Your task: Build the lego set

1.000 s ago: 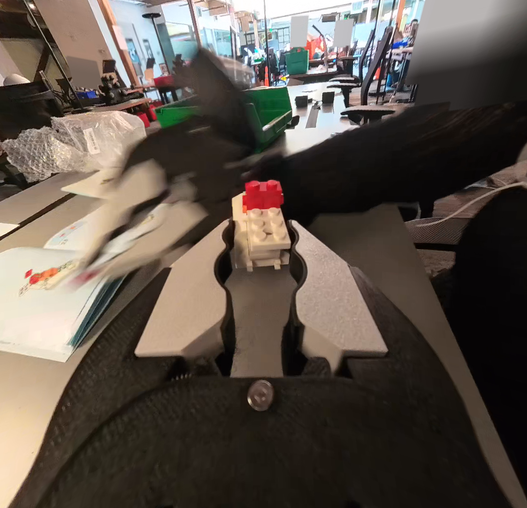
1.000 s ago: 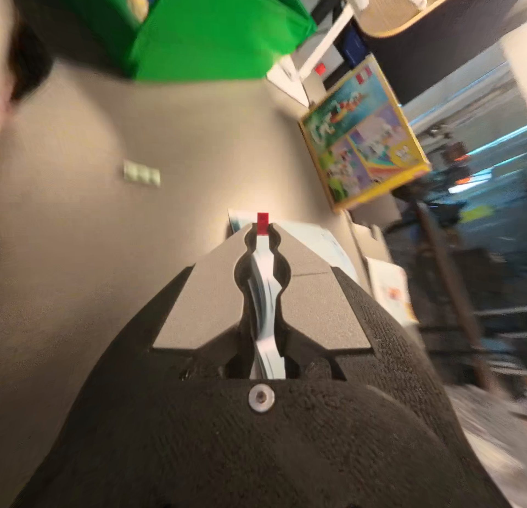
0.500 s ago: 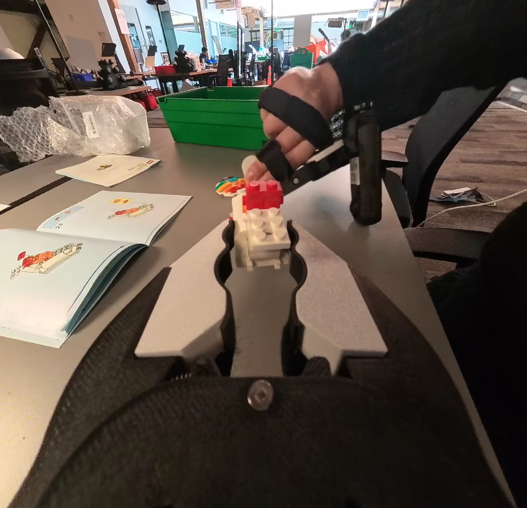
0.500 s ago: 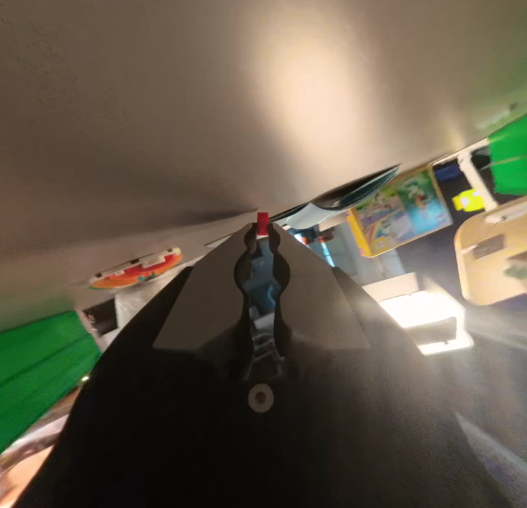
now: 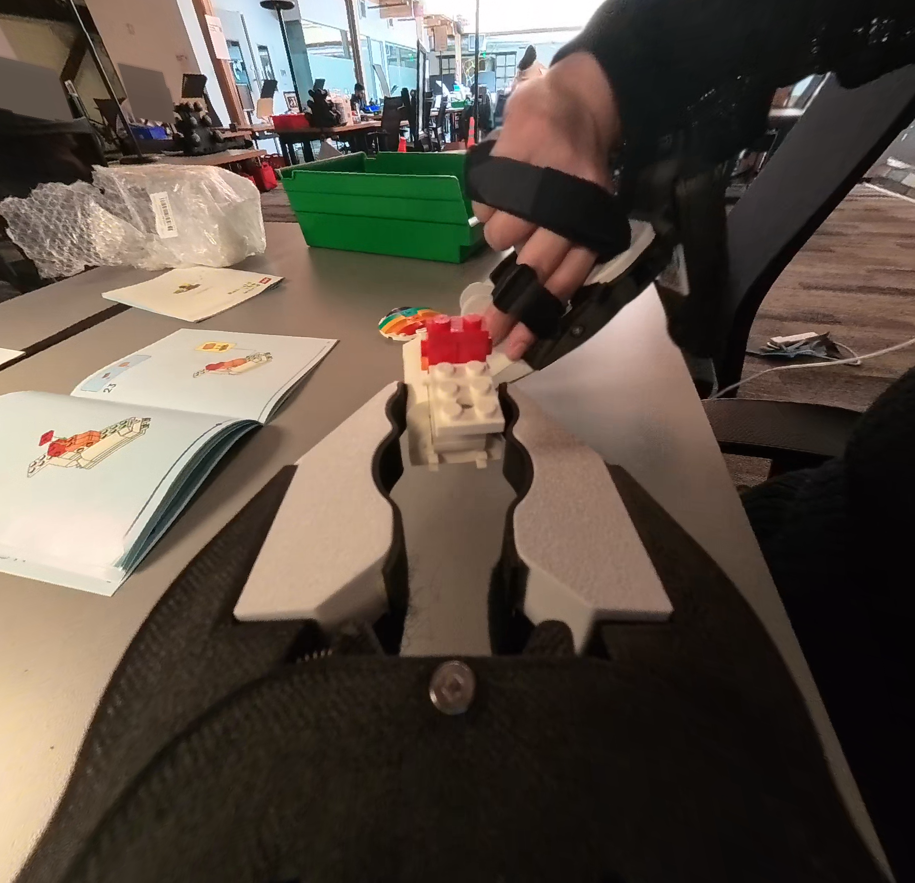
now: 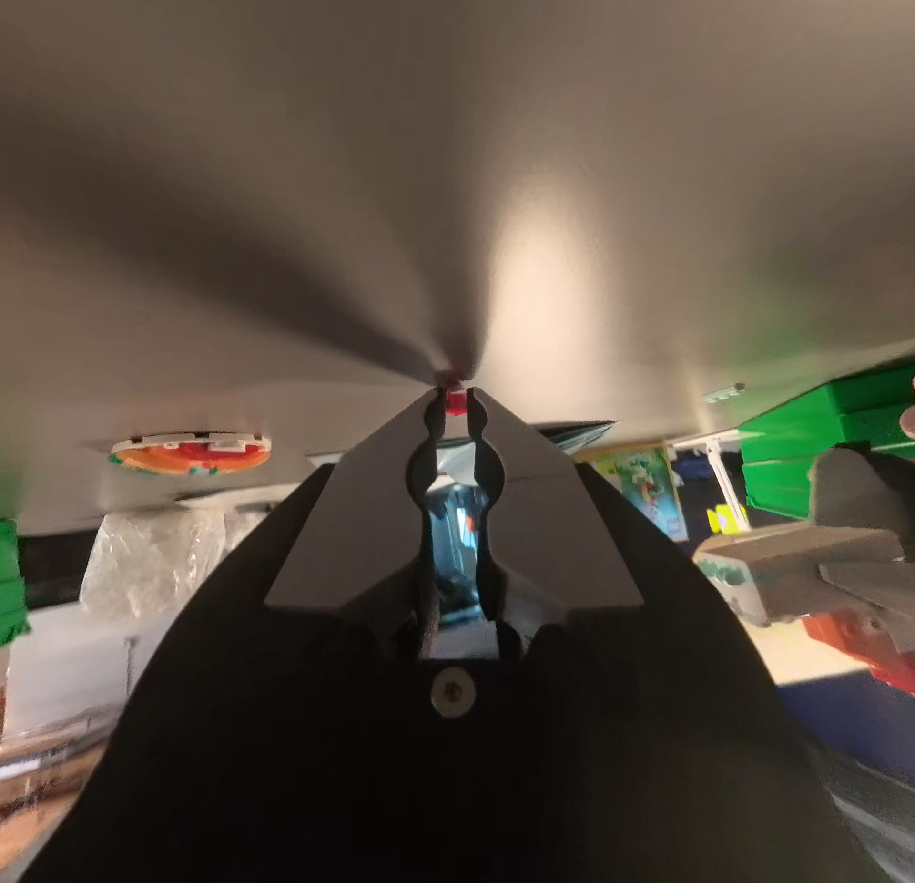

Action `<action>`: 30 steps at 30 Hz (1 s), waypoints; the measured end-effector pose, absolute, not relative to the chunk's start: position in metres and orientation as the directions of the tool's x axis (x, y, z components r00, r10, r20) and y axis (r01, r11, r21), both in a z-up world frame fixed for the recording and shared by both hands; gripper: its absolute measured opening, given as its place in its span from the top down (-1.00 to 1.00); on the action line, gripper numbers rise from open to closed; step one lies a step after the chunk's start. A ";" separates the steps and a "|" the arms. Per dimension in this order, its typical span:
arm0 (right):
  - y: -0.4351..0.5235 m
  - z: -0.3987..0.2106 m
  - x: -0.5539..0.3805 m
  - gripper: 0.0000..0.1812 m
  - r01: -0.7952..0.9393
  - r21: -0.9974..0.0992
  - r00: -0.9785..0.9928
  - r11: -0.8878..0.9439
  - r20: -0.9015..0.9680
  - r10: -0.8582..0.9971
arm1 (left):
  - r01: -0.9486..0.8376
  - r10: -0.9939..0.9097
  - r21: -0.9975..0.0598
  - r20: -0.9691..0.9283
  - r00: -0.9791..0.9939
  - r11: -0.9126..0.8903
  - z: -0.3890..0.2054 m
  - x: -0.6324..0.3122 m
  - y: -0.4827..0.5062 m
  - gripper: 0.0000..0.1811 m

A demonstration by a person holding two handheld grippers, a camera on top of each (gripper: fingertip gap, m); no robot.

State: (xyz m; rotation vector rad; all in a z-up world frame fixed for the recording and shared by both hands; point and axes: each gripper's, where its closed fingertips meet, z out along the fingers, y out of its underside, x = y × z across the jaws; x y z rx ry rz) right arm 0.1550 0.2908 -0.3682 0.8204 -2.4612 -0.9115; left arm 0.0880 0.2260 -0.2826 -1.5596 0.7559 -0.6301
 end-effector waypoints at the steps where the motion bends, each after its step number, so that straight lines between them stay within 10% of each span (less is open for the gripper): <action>1: 0.287 -0.368 0.157 0.92 -0.381 0.648 -0.770 0.659 0.172 -0.615 | -0.112 -0.770 -0.992 -0.028 0.638 -0.057 -0.283 0.088 0.226 0.61; 8: 0.268 -0.351 0.163 0.53 0.153 0.174 -0.884 0.973 0.464 0.056 | -0.118 -0.777 -0.991 -0.031 0.629 -0.056 -0.283 0.090 0.224 0.61; 14: 0.253 -0.342 0.163 0.66 0.664 -0.550 -0.533 0.507 0.128 0.837 | -0.109 -0.787 -0.992 -0.022 0.617 -0.058 -0.282 0.091 0.223 0.60; 30: 0.259 -0.364 0.160 0.74 0.608 -0.734 -0.524 0.303 -0.084 0.848 | -0.137 -0.839 -0.990 -0.041 0.543 -0.040 -0.284 0.105 0.211 0.60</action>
